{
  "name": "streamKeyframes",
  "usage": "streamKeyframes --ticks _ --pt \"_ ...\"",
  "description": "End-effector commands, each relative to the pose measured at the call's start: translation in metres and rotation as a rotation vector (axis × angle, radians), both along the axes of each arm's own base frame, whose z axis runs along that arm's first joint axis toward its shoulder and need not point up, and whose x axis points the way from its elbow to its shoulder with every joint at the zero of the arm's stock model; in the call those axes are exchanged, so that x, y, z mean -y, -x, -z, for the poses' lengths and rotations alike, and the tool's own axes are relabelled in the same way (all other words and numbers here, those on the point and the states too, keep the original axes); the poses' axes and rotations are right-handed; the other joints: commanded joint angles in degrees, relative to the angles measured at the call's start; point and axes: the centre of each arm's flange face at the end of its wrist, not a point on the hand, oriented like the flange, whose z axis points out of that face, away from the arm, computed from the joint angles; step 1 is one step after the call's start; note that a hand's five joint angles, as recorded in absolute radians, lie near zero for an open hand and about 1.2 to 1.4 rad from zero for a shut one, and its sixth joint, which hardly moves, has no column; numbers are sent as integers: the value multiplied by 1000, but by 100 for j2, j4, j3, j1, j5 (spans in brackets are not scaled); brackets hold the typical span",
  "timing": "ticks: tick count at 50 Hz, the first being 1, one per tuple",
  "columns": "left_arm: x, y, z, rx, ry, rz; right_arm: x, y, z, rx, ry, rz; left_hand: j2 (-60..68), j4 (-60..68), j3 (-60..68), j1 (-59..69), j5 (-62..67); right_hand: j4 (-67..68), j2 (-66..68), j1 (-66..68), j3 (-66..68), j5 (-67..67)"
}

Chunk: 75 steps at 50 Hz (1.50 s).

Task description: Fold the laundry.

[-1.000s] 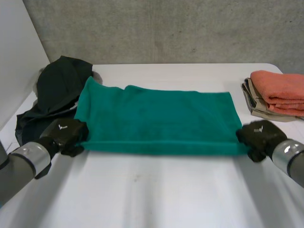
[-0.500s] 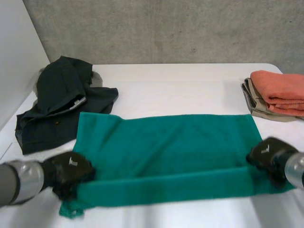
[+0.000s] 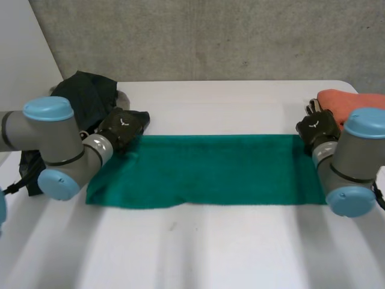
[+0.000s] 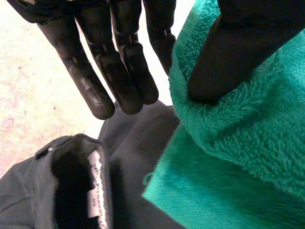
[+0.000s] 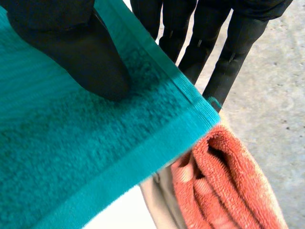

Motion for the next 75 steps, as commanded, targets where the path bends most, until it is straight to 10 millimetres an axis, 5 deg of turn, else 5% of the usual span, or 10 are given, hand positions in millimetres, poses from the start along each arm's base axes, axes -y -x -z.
streamKeyframes --ticks 1,2,3,15,26,38,43,48,65,75 --pt "11 15 11 -26 13 25 24 -14 20 5 65 24 -2708 -2724 -2665 -2505 -2485 -3050 -2944 -2637 -2969 -2983" --pt "10 16 11 -30 8 24 28 -17 21 9 82 35 -4439 -4455 -4396 -4236 -4216 -5888 -5782 -5475 -5807 -5821" --pt "9 18 11 -33 8 26 29 -18 21 12 88 40 -5855 -5871 -5812 -5652 -5632 -5888 -5782 -5475 -5807 -5821" --pt "-29 -14 -69 -191 -1 -63 -8 -17 -56 217 115 -25 -5857 -5873 -5814 -5654 -5634 -5888 -5782 -5475 -5807 -5821" --pt "-71 -33 -39 -201 -214 10 -56 -9 -55 257 -44 -123 -5857 -5873 -5814 -5654 -5634 -5888 -5782 -5475 -5807 -5821" --pt "-19 -29 -1 -50 -97 -25 -56 0 -46 245 -79 -96 -4694 -4710 -4651 -4491 -4471 -5888 -5782 -5475 -5807 -5821" --pt "25 -29 -22 96 159 -72 -55 -1 -50 244 -68 -98 -5857 -5873 -5814 -5654 -5634 -5888 -5782 -5475 -5807 -5821" --pt "36 -24 -37 86 241 -90 -60 -3 -52 239 -64 -102 -5857 -5873 -5814 -5654 -5634 -5888 -5782 -5475 -5807 -5821" --pt "-14 -20 -63 -55 80 5 -56 16 -73 242 -90 -94 -5857 -5873 -5814 -5654 -5634 -5888 -5782 -5475 -5807 -5821" --pt "-74 -27 -83 -316 -197 -11 -60 53 -78 317 -357 -69 -5857 -5873 -5814 -5654 -5634 -5133 -5027 -4720 -5052 -5065"
